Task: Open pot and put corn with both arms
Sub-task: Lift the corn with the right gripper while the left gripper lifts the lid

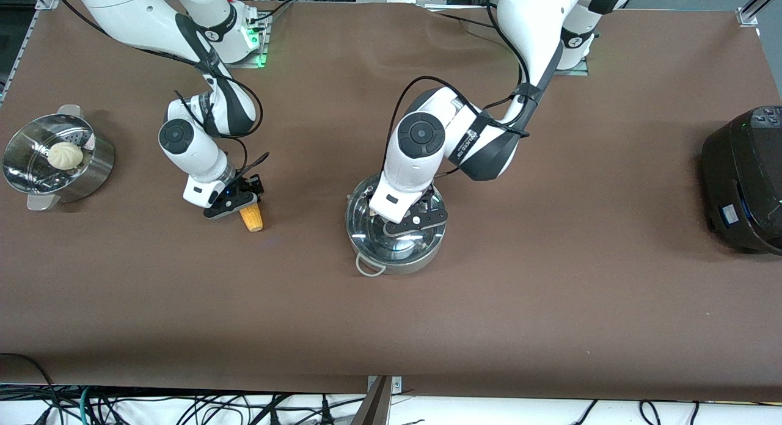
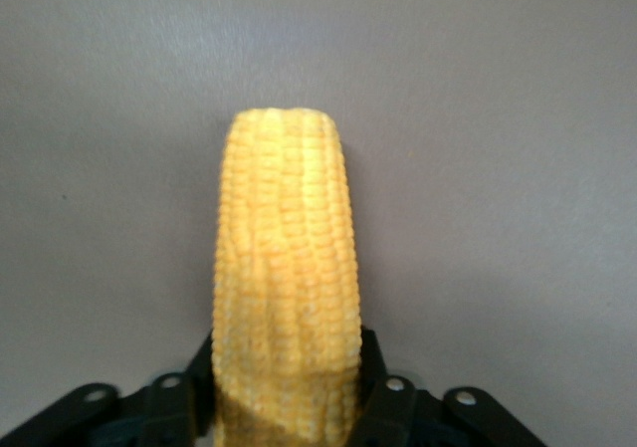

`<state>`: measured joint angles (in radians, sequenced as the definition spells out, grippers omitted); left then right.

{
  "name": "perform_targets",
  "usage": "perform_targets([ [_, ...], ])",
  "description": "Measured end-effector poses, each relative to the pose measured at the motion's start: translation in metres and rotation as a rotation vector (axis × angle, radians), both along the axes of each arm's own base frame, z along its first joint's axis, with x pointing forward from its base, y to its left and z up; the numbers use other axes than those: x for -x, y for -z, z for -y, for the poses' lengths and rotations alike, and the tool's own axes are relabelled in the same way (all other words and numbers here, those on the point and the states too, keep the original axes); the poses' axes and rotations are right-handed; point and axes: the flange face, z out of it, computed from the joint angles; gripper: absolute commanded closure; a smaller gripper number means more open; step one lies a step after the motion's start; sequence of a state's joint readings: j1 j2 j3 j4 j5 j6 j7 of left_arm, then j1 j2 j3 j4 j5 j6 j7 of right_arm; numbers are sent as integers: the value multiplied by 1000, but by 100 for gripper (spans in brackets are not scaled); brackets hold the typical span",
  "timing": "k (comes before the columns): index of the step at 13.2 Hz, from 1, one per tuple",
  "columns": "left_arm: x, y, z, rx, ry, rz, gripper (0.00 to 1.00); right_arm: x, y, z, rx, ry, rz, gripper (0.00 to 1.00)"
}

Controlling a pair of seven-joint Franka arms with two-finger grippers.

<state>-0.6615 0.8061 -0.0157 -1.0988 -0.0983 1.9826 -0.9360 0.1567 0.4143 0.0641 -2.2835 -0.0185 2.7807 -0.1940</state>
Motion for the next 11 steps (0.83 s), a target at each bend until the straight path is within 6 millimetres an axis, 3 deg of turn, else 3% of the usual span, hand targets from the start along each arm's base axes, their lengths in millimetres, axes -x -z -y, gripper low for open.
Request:
perform_targets([
  [1, 0, 1, 0, 0, 0, 0, 45, -1, -2, 0, -1, 0, 4, 100],
  [3, 0, 1, 0, 1, 0, 2, 61, -2, -4, -1, -1, -2, 8, 100],
  [5, -1, 0, 0, 1, -1, 4, 91, -5, -9, -2, -3, -3, 20, 100],
  [6, -1, 0, 0, 1, -1, 4, 100, -8, -15, -2, -4, -4, 24, 100],
  [8, -1, 0, -1, 0, -2, 6, 100, -21, -36, -4, 7, -5, -10, 100],
  [11, -6, -17, -6, 4, -9, 22, 100, -53, -97, -10, 32, -4, -95, 100],
])
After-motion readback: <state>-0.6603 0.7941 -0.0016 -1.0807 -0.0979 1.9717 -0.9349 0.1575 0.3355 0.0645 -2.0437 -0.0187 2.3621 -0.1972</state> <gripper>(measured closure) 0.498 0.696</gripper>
